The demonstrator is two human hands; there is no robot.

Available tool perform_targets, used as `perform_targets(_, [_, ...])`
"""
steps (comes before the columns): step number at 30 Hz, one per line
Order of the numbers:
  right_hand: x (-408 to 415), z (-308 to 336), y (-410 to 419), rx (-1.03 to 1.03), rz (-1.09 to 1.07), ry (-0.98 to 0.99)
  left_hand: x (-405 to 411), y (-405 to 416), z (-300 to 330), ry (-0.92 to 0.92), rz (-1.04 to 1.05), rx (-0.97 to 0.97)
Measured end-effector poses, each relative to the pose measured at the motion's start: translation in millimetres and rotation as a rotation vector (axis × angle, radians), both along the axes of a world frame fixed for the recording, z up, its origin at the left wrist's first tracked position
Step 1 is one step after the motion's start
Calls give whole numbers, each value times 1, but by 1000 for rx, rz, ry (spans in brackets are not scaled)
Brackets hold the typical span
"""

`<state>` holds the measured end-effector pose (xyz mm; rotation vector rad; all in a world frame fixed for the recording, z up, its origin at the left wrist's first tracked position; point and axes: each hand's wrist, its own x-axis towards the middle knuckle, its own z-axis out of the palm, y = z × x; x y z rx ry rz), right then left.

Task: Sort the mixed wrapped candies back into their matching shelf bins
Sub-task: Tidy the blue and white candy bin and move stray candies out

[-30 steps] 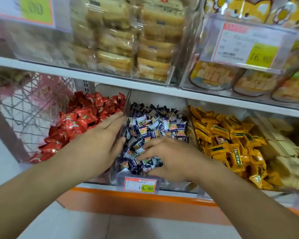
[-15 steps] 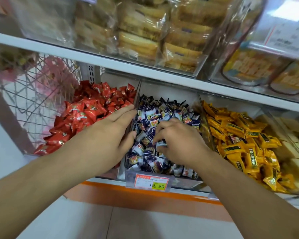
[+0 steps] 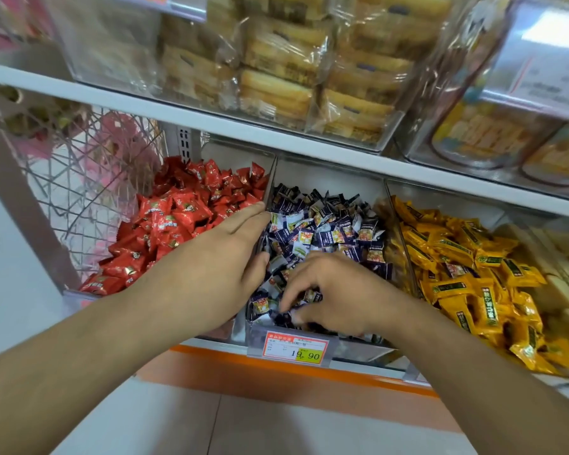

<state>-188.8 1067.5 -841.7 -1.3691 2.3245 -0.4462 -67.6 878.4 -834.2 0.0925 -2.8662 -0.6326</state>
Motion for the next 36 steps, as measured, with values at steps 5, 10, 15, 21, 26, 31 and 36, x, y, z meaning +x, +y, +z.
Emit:
perform_targets(5, [-3,-11,-2,121,100,209,1,0,1,-1,4,-8])
perform_targets(10, [-10,-4,4,116,-45,404,2,0,2,-4,4,-11])
perform_targets(15, [-13,-4,3,110,-150,572,2,0,1,-11,4,-8])
perform_targets(21, [-10,-5,2,-51,-67,213,1,0,0,-12,11,-7])
perform_targets(26, [-6,-14,-1,103,52,85,0,1,-1,6,8,3])
perform_targets(31, [-3,-13,-5,120,78,158,0,0,-1,12,2,12])
perform_targets(36, [-1,-16,-7,68,43,149,1,2,0,19,9,19])
